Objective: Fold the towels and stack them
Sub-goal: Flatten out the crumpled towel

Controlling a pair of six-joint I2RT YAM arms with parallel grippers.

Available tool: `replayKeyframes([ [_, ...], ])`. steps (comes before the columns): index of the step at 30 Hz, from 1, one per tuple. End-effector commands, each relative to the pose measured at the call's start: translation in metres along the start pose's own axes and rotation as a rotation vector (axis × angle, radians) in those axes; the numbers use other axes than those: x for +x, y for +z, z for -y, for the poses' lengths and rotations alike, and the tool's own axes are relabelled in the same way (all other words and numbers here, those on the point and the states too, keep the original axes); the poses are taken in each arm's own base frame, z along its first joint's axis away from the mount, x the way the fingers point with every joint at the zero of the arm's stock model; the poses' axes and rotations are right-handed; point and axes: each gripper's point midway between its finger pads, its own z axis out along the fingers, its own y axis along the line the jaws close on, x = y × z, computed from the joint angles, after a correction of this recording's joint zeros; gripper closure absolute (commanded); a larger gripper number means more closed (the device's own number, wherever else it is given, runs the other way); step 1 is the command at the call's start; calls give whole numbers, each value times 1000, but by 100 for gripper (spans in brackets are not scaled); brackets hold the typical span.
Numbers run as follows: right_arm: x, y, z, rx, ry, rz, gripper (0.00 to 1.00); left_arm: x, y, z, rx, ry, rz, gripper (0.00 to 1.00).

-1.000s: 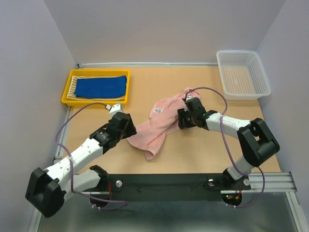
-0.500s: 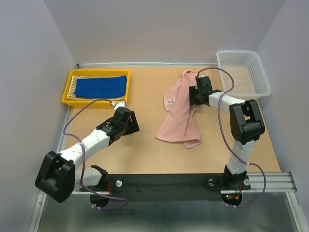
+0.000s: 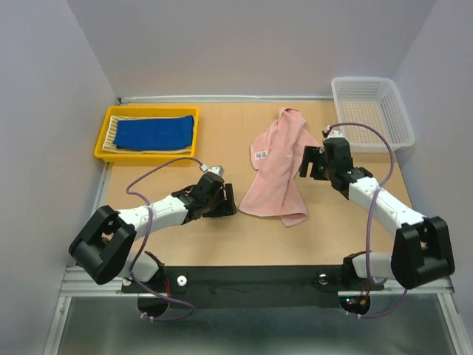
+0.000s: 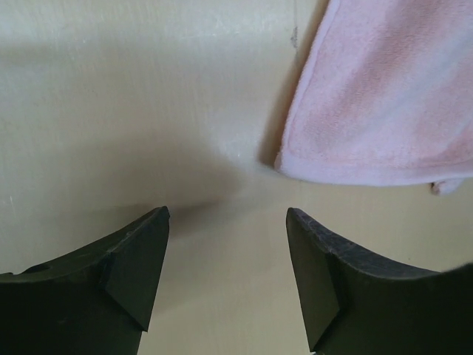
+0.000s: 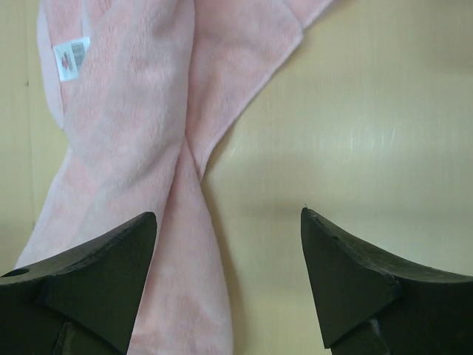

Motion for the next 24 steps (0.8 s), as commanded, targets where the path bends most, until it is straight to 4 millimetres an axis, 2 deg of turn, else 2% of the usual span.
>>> replayKeyframes([
  [1, 14, -23, -11, -80, 97, 11, 16, -18, 3, 22, 34, -33, 37, 26],
  [2, 16, -27, -12, -95, 108, 15, 16, -18, 5, 24, 34, -34, 34, 27],
  [3, 29, -29, -11, -98, 128, -5, 16, -19, 9, 28, 44, -35, 37, 28],
  [4, 26, -37, -12, -111, 147, 18, 16, -20, 13, 33, 50, -43, 35, 29],
  [8, 41, -43, -10, -121, 177, 12, 16, -22, 18, 47, 76, -58, 36, 31],
  [10, 45, -49, -16, -164, 188, 5, 16, -22, 23, 51, 77, -65, 36, 33],
  [15, 61, -53, -14, -176, 224, -9, 16, -10, 34, 49, 51, -70, -3, 38],
  [19, 69, -57, -11, -176, 251, -1, 16, -4, 36, 50, 48, -76, -17, 48],
  [24, 85, -58, -8, -170, 295, -19, 16, -7, 36, 49, 33, -78, 8, 61],
])
